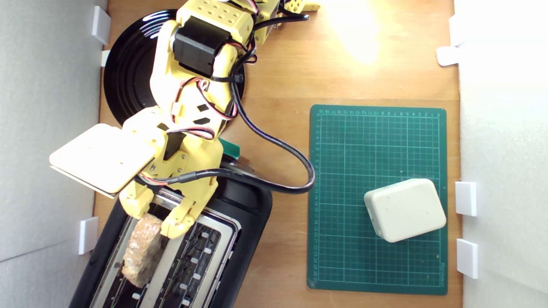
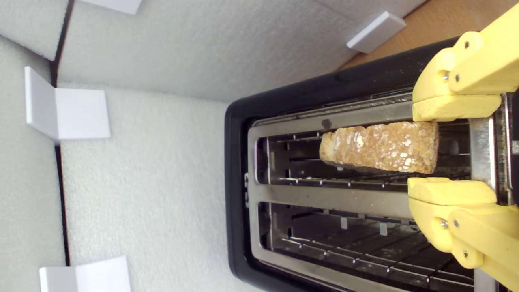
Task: Pick bread and place in toaster
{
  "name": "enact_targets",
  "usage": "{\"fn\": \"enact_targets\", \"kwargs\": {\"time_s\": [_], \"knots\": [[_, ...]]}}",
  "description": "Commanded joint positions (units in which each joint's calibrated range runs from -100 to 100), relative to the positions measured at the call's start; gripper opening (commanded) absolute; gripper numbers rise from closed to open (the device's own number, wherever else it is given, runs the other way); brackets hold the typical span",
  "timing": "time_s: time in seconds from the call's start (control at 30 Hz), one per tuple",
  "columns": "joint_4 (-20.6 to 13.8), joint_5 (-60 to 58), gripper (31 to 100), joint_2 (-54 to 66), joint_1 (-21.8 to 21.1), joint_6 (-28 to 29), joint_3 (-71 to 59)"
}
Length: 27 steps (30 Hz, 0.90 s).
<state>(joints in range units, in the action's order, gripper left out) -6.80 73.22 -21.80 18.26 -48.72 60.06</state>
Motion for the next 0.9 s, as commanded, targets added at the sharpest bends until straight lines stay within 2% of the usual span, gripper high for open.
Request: {"fn": "enact_targets", "kwargs": {"time_s": [0.0, 0.2, 0.37, 0.63, 0.87], "knots": [[0.4, -2.3, 70.7, 7.5, -0.7, -0.5, 1.1], [0.4, -12.1, 70.1, 14.8, -0.6, 0.5, 0.7], [0.0, -18.3, 70.1, 19.0, -1.3, 6.6, 0.7], [0.1, -18.1, 70.1, 24.2, -8.4, 12.6, 0.5], [0.5, -13.7, 70.1, 27.3, -18.0, 17.0, -0.3]]}}
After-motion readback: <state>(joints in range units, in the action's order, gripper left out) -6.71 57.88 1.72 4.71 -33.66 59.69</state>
